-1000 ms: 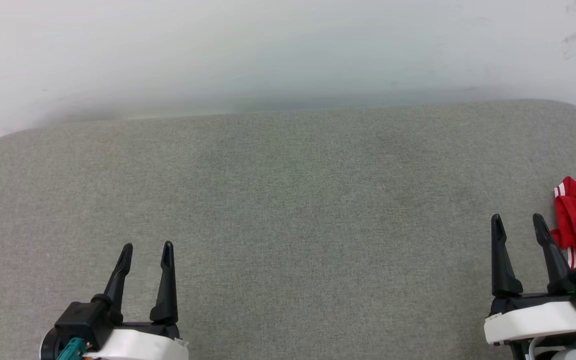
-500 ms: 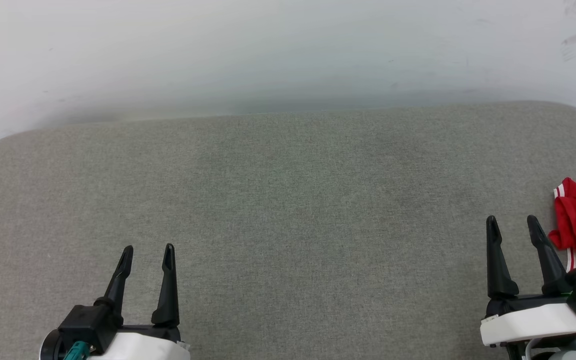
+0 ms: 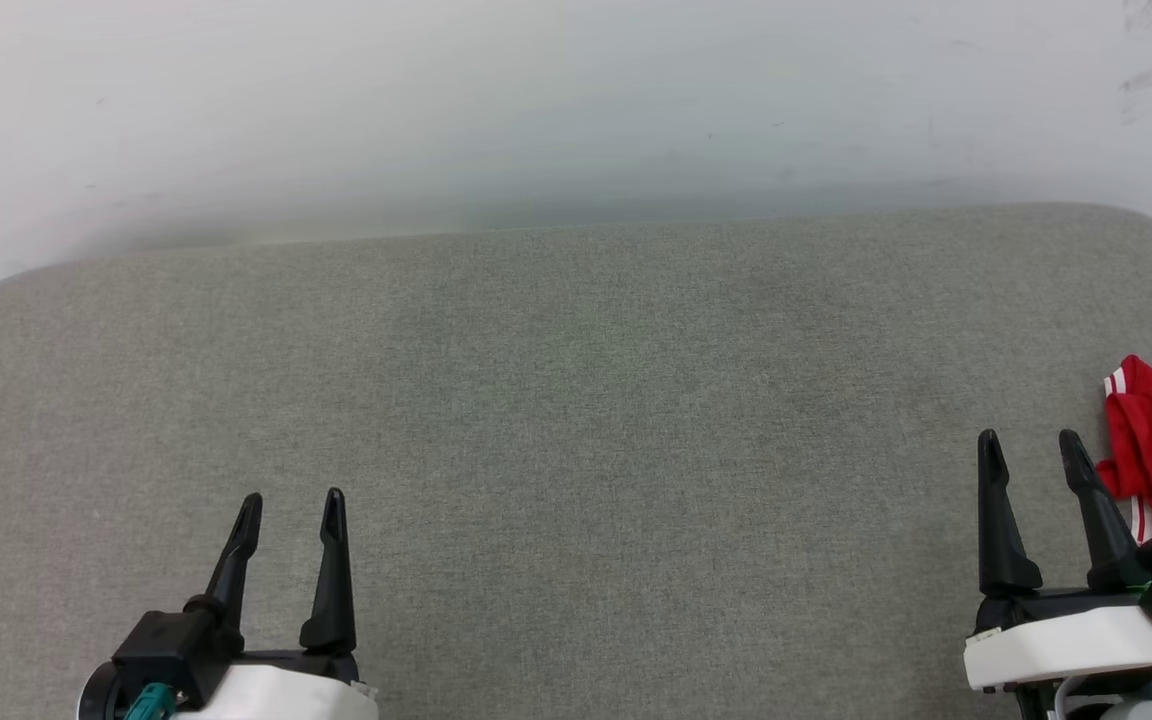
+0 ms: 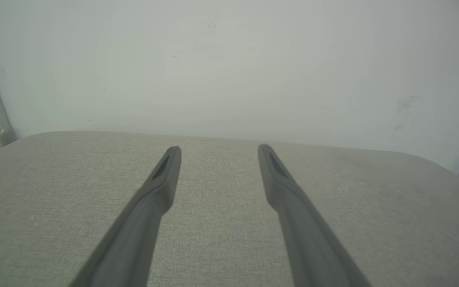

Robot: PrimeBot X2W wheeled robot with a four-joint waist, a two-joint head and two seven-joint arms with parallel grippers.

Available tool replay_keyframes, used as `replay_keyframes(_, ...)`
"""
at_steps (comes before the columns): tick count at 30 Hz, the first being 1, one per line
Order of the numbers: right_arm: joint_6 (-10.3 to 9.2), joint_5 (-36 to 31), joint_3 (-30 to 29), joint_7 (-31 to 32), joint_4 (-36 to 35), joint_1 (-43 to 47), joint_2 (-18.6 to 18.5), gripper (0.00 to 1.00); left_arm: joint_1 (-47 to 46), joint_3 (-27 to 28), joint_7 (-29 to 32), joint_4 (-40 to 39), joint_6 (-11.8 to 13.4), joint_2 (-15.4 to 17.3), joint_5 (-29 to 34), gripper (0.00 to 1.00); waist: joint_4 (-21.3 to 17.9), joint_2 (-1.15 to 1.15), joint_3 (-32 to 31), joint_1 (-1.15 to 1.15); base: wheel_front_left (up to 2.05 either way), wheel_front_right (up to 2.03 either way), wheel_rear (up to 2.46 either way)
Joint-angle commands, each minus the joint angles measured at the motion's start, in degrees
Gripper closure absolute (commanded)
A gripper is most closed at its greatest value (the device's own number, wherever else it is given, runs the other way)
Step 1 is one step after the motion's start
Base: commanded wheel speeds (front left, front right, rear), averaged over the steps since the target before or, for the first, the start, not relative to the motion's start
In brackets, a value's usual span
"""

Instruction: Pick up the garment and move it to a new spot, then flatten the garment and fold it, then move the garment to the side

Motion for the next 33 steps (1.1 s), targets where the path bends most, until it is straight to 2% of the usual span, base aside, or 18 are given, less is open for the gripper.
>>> replay_keyframes(1, -0.04, 0.11, 0.07, -0.17, -0.22, -0.1, 0.25, 0.0, 0.07, 0.21, -0.12, -0.39, 0.08, -0.02, -0.51, 0.0, 0.06, 0.0, 0.01, 0.0, 0.0, 0.0, 0.0)
replay_keyframes(2, 0.0, 0.14, 0.07, 0.0, -0.02, 0.0, 0.0, 1.0, -0.01, 0.09, 0.0, -0.26, 0.0, -0.01, -0.55, 1.0, 0.06, 0.0, 0.01, 0.01, 0.0, 0.0, 0.0)
replay_keyframes(6, 0.0, 0.9, 0.16, 0.26, 1.8, 0.49, 0.01, 1.0, 0.39, -0.1, 0.31, 1.63, -0.03, -0.07, -1.37, 1.0, 0.07, 0.0, -0.02, 0.01, 0.0, 0.0, 0.0)
replay_keyframes(33, -0.01, 28.25, -0.59, 7.19, 4.48, -1.7, -0.16, 1.0, -3.51, 1.04, 6.72, 5.97, -0.83, 0.7, -28.7, 1.0, 0.19, 0.0, -0.47, 0.01, 0.0, 0.0, 0.0)
